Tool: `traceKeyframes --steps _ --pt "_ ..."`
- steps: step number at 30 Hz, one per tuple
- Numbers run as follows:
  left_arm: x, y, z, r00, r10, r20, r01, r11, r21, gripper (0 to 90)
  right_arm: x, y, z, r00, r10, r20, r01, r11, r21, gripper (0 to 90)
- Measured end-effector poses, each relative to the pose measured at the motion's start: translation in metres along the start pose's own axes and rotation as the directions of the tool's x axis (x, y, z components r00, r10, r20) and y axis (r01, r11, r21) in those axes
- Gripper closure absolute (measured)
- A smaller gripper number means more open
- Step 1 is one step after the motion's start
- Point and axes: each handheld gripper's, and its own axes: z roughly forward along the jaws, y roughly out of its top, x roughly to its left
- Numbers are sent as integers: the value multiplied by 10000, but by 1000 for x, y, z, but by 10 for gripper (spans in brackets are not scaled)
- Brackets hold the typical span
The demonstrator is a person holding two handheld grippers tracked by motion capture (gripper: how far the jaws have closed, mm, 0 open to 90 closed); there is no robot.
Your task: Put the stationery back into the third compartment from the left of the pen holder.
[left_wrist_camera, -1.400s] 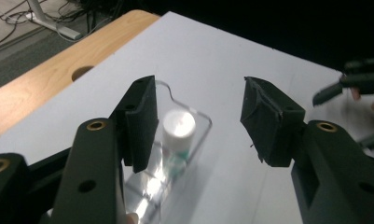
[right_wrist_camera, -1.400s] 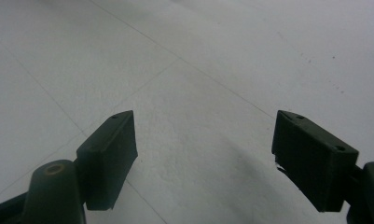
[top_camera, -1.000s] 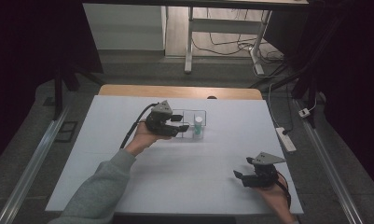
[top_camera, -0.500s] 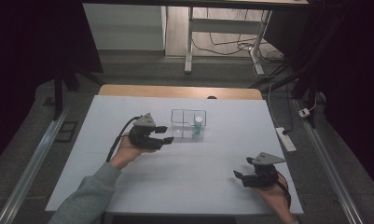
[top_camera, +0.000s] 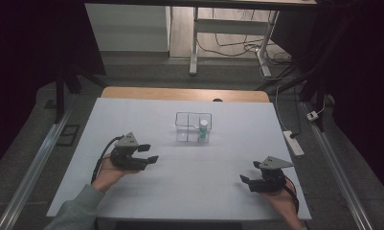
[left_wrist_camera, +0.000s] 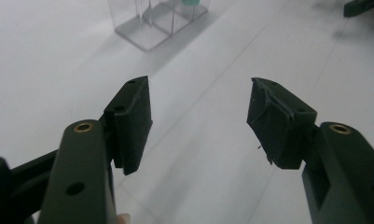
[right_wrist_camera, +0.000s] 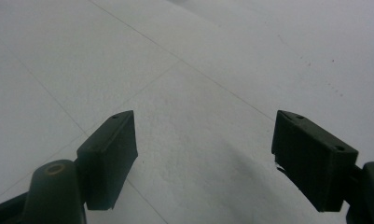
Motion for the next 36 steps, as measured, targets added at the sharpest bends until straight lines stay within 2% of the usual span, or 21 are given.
traceKeyframes --steps 3,6,11,15,22,28,36 --pt "-2 -10 -5 9998 -45 -175 46 10000 21 387 0 0 0 10000 -9 13 9 10000 1 215" --pt "-5 -18 -10 9997 -156 -174 156 9999 4 385 0 0 0 10000 -33 94 32 10000 21 215" --pt "-12 -31 -18 9988 70 -493 -55 9996 294 372 1 0 -1 9999 -49 115 49 10000 22 215" --pt "-17 -40 -24 9982 -7 -597 20 9998 212 369 1 0 -1 9999 -69 102 69 10000 33 216" --pt "-16 -54 -29 9956 -126 -924 163 9991 394 354 1 0 -2 10000 -72 -30 72 10000 -24 216" --pt "-14 -57 -33 9945 -267 -1015 299 9991 304 346 1 0 -2 9999 -106 27 106 9999 -6 216" --pt "-13 -57 -34 9944 -230 -1036 261 9992 289 341 2 1 -2 9999 -137 19 137 9999 -31 217"
